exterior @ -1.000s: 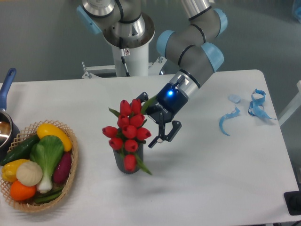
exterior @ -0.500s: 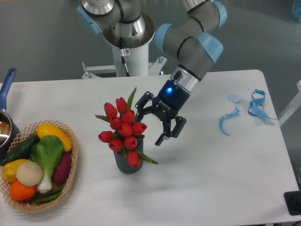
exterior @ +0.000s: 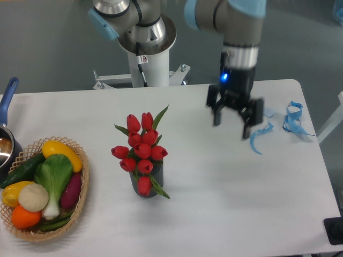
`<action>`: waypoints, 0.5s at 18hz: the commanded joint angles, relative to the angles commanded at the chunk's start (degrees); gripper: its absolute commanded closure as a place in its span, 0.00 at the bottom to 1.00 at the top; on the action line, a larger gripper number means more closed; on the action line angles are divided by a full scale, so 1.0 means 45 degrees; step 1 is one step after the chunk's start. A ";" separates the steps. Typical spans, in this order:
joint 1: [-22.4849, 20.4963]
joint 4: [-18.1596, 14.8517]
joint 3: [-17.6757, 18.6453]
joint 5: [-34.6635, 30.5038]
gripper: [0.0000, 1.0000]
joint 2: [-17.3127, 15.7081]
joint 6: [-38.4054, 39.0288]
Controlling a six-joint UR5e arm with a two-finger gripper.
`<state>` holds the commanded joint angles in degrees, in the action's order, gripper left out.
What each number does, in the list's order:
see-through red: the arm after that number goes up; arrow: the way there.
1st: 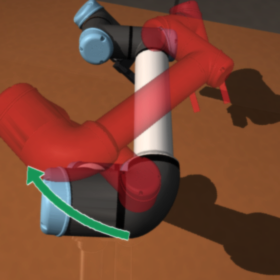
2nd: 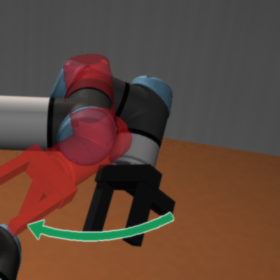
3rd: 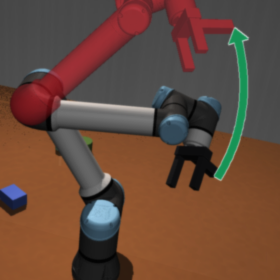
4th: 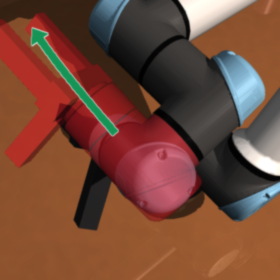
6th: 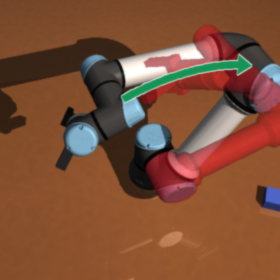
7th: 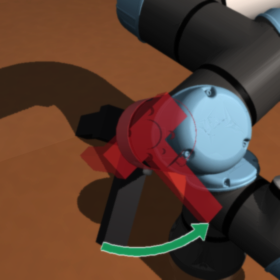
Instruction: Insert the flowers into the vase
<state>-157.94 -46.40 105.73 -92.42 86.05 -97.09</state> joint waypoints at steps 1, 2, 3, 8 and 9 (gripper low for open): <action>0.0097 -0.0408 0.0019 -0.0493 0.00 -0.0272 -0.0684; 0.0079 -0.1031 0.0135 -0.0769 0.00 -0.0681 -0.1290; 0.0040 -0.1733 0.0194 -0.1159 0.00 -0.1014 -0.1934; 0.0118 -0.3673 0.0449 -0.4929 0.00 -0.1683 -0.5021; -0.0114 -0.3655 0.0430 -0.5125 0.00 -0.1565 -0.5800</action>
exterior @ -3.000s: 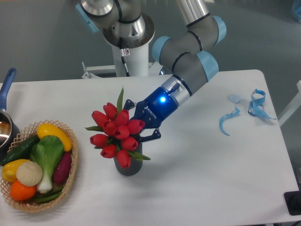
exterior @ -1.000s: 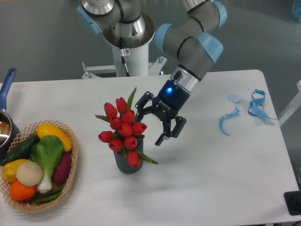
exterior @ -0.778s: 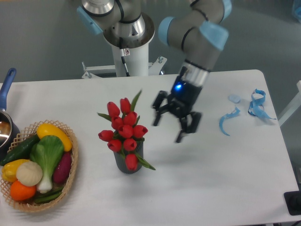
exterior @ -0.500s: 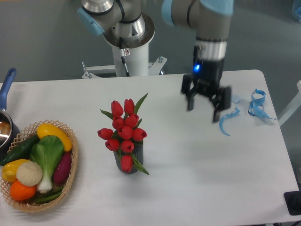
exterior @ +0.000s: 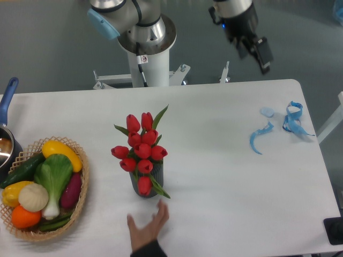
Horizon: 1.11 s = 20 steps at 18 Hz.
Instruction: Insert the flowers into the vase
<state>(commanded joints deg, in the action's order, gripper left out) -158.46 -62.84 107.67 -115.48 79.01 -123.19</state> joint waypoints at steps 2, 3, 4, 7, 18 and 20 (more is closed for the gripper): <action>-0.0566 0.0039 -0.0349 -0.0197 0.00 0.0525 -0.1563; -0.0704 0.0059 -0.0564 -0.0236 0.00 0.0973 -0.1880; -0.0744 0.0039 -0.0837 -0.0275 0.00 0.1287 -0.1941; -0.0803 0.0039 -0.1269 -0.0801 0.00 0.1914 -0.2019; -0.0745 0.0233 -0.1719 -0.1447 0.00 0.2696 -0.1922; -0.0667 0.0818 -0.1700 -0.1447 0.00 0.2832 -0.1922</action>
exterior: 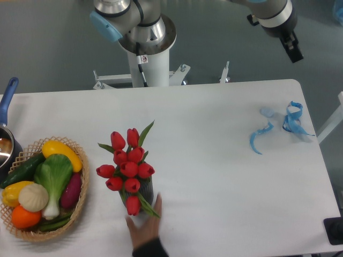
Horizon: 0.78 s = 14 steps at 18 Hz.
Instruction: Insert the flowers into the vase
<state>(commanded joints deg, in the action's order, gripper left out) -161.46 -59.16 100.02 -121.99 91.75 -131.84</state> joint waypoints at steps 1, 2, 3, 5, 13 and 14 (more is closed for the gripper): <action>0.0020 0.0177 0.0078 0.0000 0.00 0.0079 0.0000; 0.0020 0.0256 0.0117 0.0019 0.00 0.0079 0.0039; 0.0039 0.0237 0.0117 0.0078 0.00 0.0099 0.0020; 0.0039 0.0237 0.0176 0.0098 0.00 0.0099 0.0039; 0.0235 0.0296 0.0137 -0.0020 0.00 0.0255 0.0078; 0.0235 0.0296 0.0137 -0.0020 0.00 0.0255 0.0059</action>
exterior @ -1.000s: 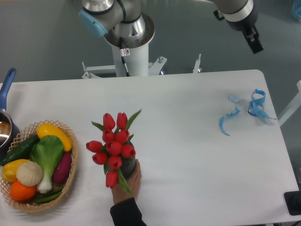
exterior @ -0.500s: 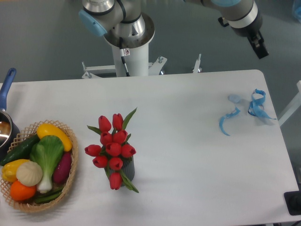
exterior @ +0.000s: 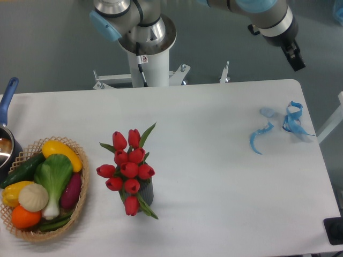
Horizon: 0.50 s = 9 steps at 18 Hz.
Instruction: Insert the flowers into the vase
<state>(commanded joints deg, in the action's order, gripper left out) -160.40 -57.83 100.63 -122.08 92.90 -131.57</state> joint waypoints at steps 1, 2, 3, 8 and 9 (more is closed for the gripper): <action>0.0000 0.0000 0.0000 0.0000 0.00 0.0000 0.0000; 0.0000 0.0000 0.0019 0.0000 0.00 0.0000 0.0019; 0.0000 -0.0019 0.0020 0.0000 0.00 -0.0019 0.0019; 0.0349 0.0039 0.0000 0.0195 0.00 0.0039 0.0798; 0.0584 0.0058 -0.0039 0.0195 0.00 0.0078 0.1033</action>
<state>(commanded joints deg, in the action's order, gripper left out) -157.77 -57.57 100.46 -121.20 93.25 -126.92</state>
